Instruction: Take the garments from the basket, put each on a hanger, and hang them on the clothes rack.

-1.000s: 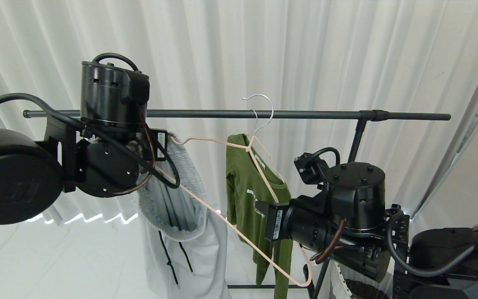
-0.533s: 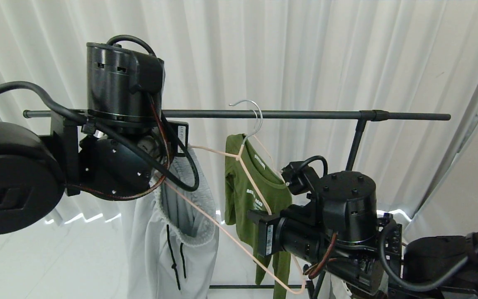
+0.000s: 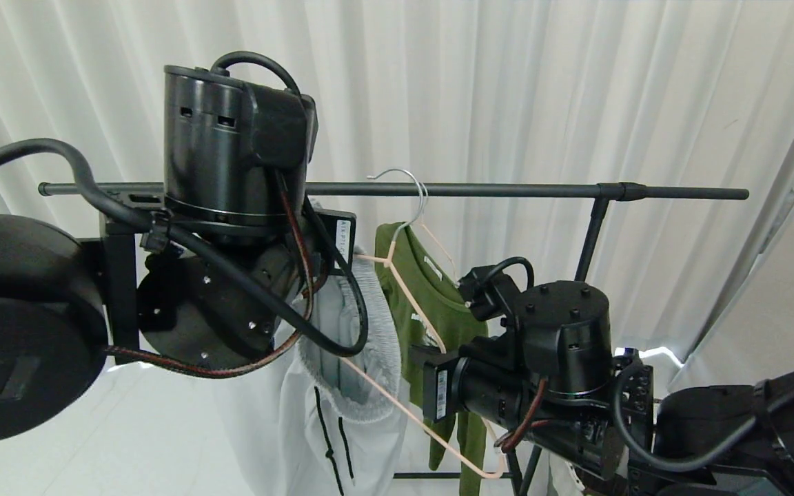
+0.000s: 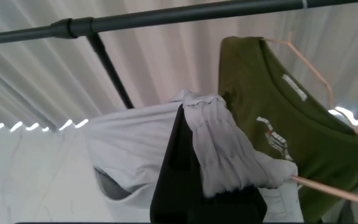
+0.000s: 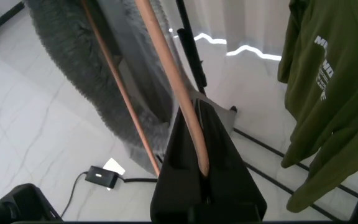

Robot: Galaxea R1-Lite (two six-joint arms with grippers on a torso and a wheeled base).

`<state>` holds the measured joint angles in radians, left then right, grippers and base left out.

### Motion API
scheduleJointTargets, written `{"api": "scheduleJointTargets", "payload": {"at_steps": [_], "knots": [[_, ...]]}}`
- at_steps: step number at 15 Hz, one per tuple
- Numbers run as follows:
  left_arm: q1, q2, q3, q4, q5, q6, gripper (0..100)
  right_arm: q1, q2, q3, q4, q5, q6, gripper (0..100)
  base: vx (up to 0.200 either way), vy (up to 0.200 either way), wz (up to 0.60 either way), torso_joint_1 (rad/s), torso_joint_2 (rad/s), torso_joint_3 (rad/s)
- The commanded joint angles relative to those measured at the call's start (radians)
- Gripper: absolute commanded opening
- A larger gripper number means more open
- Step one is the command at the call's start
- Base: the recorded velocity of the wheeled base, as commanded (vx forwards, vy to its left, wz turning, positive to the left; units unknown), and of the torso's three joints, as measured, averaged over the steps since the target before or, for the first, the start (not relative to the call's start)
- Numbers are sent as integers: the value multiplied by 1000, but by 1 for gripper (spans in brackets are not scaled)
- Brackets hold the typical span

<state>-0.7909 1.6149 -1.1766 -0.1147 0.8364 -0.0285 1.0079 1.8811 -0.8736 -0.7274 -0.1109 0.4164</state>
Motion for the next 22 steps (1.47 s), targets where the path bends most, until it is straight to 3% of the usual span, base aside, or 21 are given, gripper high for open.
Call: {"api": "scheduleJointTargets", "payload": {"at_steps": [1,6,11,16,19,20,22], "knots": [[-34,-4,6,0,-19,-2,0,-18,26,-28,10,0,-10,0,0,0,0,0,0,0],[-45,-10,35,0,-69,-2,0,-55,15,-48,23,3,-18,0,0,0,0,0,0,0],[-41,-38,100,-8,-120,2,0,-69,-31,-4,6,-1,-62,0,0,0,0,0,0,0],[-62,-38,124,-74,-123,22,0,-78,-39,53,-158,5,-177,0,0,0,0,0,0,0],[-90,-41,129,-74,-123,33,0,-78,-45,62,-199,5,-183,0,0,0,0,0,0,0],[-93,-41,129,-74,-123,38,100,-77,-51,68,-202,5,-183,0,0,0,0,0,0,0],[-94,-41,127,-74,-123,44,100,-77,-74,82,-207,7,-185,0,0,0,0,0,0,0]]}}
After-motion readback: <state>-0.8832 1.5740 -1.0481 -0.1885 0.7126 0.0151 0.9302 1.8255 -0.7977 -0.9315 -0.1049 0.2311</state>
